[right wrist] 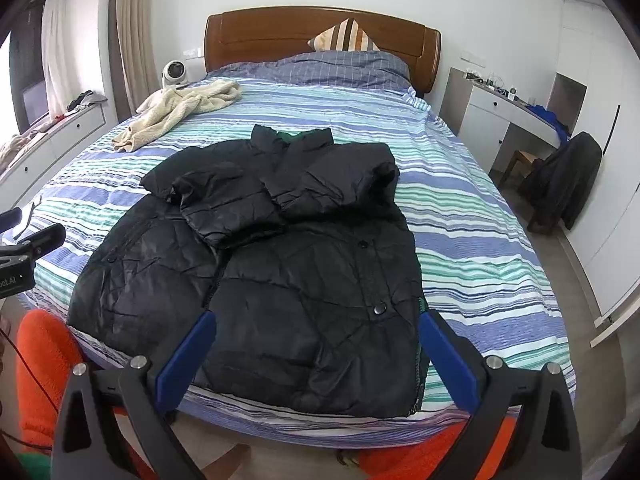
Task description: Fold large clothes
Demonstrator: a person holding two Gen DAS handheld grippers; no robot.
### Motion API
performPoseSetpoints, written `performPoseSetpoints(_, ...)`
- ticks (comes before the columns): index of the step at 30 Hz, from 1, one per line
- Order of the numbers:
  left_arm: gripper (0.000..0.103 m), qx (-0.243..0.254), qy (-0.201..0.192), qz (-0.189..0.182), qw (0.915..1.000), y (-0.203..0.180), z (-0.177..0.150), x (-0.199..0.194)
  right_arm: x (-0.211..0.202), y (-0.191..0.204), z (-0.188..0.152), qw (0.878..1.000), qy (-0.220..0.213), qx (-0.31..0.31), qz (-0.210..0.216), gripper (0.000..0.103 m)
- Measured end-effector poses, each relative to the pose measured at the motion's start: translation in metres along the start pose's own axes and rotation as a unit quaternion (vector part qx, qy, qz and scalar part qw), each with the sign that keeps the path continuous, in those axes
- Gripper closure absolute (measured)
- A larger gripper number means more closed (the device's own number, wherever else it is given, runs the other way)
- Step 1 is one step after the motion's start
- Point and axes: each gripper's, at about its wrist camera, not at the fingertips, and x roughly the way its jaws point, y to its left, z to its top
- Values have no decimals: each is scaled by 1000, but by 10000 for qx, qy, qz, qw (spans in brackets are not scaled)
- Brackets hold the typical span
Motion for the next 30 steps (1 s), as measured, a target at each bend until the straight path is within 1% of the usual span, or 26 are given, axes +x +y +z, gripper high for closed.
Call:
performPoseSetpoints(3,0,27,6,-28,10000,-2,1,0,1,0,1,10000,22,-6,-20,0)
performPoseSetpoints(9,0,85,-59,8,9999,-7,2,-3,-2,3,1,10000,-66,-3,27,0)
performPoseSetpoints(14,0,97,14,-22,9999,-3,-3,2,0,2,-1,10000,25,-23,26,0)
performPoseSetpoints(19,0,116,-31,-29,9999,-3,-1,0,-4,1,0,10000,-66,34,9,0)
performPoseSetpoints(27,0,141,-46,-16,9999,-3,-1,2,4,5,2,10000,19,-10,58,0)
performPoseSetpoints(30,0,118,-47,1,9999,-2,-1,2,5,9,3,9999,-9,-73,82,0)
